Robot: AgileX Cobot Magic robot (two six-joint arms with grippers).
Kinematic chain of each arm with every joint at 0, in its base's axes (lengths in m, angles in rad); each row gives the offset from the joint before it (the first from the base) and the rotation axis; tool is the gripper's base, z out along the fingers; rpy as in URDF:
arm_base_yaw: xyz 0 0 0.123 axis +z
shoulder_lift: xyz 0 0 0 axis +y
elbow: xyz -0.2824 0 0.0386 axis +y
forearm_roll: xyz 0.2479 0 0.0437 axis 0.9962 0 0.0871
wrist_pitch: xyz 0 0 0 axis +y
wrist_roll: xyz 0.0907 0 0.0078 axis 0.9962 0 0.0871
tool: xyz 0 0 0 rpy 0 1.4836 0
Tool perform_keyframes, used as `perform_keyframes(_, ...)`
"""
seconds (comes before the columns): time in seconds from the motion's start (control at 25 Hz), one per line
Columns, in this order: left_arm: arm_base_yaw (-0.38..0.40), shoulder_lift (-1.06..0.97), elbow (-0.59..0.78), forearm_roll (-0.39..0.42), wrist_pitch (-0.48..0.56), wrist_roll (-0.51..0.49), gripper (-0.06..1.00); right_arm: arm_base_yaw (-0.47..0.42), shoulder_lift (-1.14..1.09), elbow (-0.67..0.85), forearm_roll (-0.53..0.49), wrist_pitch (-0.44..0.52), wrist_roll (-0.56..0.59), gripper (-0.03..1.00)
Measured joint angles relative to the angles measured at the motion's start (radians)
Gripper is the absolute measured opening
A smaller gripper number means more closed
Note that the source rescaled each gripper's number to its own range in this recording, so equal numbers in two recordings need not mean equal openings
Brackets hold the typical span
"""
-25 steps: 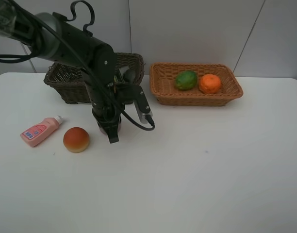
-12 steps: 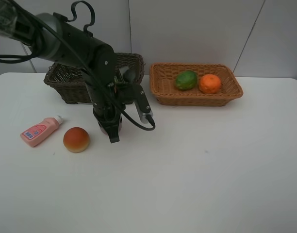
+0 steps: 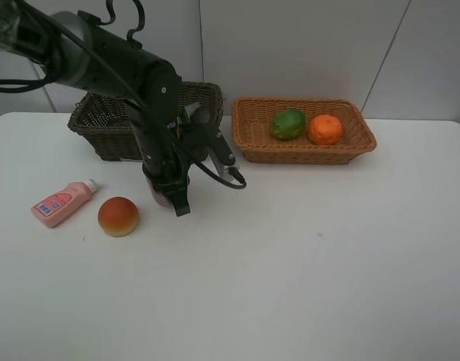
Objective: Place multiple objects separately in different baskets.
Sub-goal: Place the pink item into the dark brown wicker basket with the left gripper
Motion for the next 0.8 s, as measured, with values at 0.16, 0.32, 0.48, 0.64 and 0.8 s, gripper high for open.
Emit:
perform_keyframes(0.16,0.000,-0.015,-0.081,0.000,0.120,-0.193,0.00,0.000,0.000,0.000,0.000,0.000,0.000,0.82)
perform_keyframes(0.32,0.000,-0.016,-0.191,0.002,0.254,-0.441,0.00,0.000,0.000,0.000,0.000,0.000,0.000,0.82)
perform_keyframes(0.48,0.006,-0.016,-0.296,0.020,0.355,-0.585,0.00,0.000,0.000,0.000,0.000,0.000,0.000,0.82)
perform_keyframes(0.64,0.038,-0.017,-0.383,0.033,0.398,-0.658,0.00,0.000,0.000,0.000,0.000,0.000,0.000,0.82)
perform_keyframes(0.8,0.074,-0.017,-0.444,0.064,0.416,-0.680,0.00,0.000,0.000,0.000,0.000,0.000,0.000,0.82)
